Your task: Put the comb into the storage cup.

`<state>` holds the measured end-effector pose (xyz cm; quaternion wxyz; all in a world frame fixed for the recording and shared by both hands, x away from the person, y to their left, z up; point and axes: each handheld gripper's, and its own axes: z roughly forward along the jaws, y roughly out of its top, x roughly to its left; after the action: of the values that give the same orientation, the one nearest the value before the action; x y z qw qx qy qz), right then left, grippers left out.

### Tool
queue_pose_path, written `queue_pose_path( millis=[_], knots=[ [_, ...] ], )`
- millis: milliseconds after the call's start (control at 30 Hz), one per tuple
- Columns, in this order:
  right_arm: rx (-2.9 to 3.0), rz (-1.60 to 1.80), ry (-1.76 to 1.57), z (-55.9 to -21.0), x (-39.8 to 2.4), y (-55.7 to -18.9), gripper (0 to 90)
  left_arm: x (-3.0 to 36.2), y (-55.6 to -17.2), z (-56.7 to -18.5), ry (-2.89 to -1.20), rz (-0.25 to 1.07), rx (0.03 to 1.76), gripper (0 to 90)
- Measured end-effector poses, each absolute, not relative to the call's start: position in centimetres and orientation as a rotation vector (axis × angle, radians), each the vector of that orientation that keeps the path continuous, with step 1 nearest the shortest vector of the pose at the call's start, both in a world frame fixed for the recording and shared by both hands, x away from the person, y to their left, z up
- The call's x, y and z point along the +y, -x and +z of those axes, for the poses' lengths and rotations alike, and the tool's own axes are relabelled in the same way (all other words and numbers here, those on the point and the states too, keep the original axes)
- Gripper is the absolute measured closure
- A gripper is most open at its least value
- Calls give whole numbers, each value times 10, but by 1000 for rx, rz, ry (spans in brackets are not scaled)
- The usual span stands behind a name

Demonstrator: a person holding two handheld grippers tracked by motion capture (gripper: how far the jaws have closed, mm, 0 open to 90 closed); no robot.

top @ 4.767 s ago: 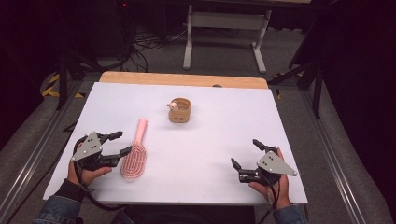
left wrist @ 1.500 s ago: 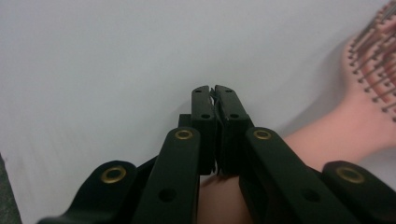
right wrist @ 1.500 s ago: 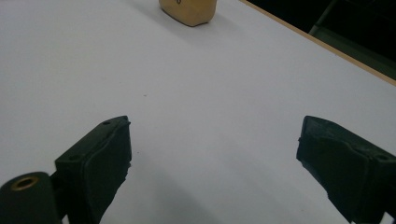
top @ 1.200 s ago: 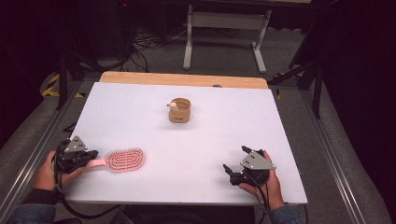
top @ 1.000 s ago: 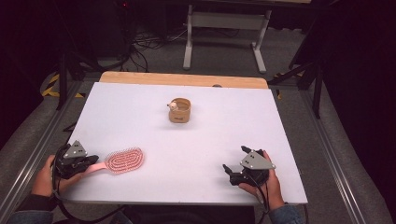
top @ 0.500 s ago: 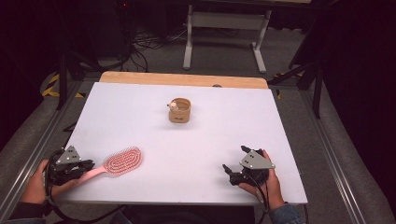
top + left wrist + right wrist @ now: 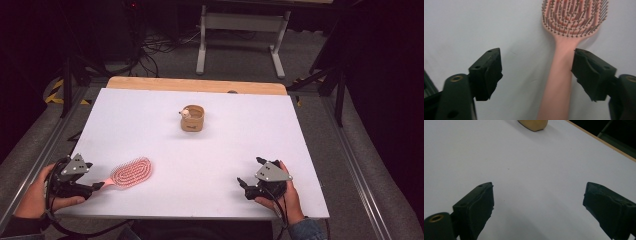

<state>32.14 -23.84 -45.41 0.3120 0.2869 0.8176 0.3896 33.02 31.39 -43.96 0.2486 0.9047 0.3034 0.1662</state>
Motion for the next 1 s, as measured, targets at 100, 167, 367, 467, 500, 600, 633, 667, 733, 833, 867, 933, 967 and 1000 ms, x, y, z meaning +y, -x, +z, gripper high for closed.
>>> queue_pose_path(
  millis=[100, 167, 367, 467, 500, 600, 633, 667, 733, 833, 867, 933, 967, 1000],
  knots=[
    [2164, 1025, -757, -455, -238, -322, 104, 306, -334, -442, -2534, 426, 803, 207],
    [2171, 1022, -758, -455, -238, -322, 104, 297, -338, -443, -2587, 403, 792, 208],
    [2177, 1019, -753, -456, -237, -322, 104, 283, -347, -444, -2675, 328, 757, 266],
    [2184, 1015, -754, -456, -237, -322, 104, 279, -352, -448, -2727, 260, 786, 363],
    [2185, 1015, -752, -456, -237, -322, 104, 279, -354, -447, -2717, 227, 808, 373],
    [2189, 1016, -750, -457, -236, -322, 105, 279, -356, -447, -2713, 191, 791, 484],
    [2190, 1015, -749, -457, -236, -322, 104, 279, -357, -447, -2709, 166, 772, 526],
    [2191, 1014, -749, -457, -236, -323, 104, 278, -356, -447, -2710, 149, 769, 595],
    [2196, 1013, -750, -457, -236, -323, 105, 278, -356, -447, -2706, 152, 764, 640],
    [2200, 1008, -748, -458, -236, -323, 104, 276, -355, -447, -2711, 159, 746, 677],
    [2201, 1010, -748, -458, -236, -323, 105, 276, -355, -447, -2711, 159, 746, 688],
    [2203, 1010, -746, -458, -236, -323, 105, 275, -354, -447, -2707, 175, 751, 693],
    [2203, 1010, -746, -458, -236, -323, 105, 275, -354, -447, -2707, 175, 751, 694],
    [2203, 1011, -748, -458, -236, -323, 105, 275, -354, -447, -2696, 190, 747, 694]
  ],
)
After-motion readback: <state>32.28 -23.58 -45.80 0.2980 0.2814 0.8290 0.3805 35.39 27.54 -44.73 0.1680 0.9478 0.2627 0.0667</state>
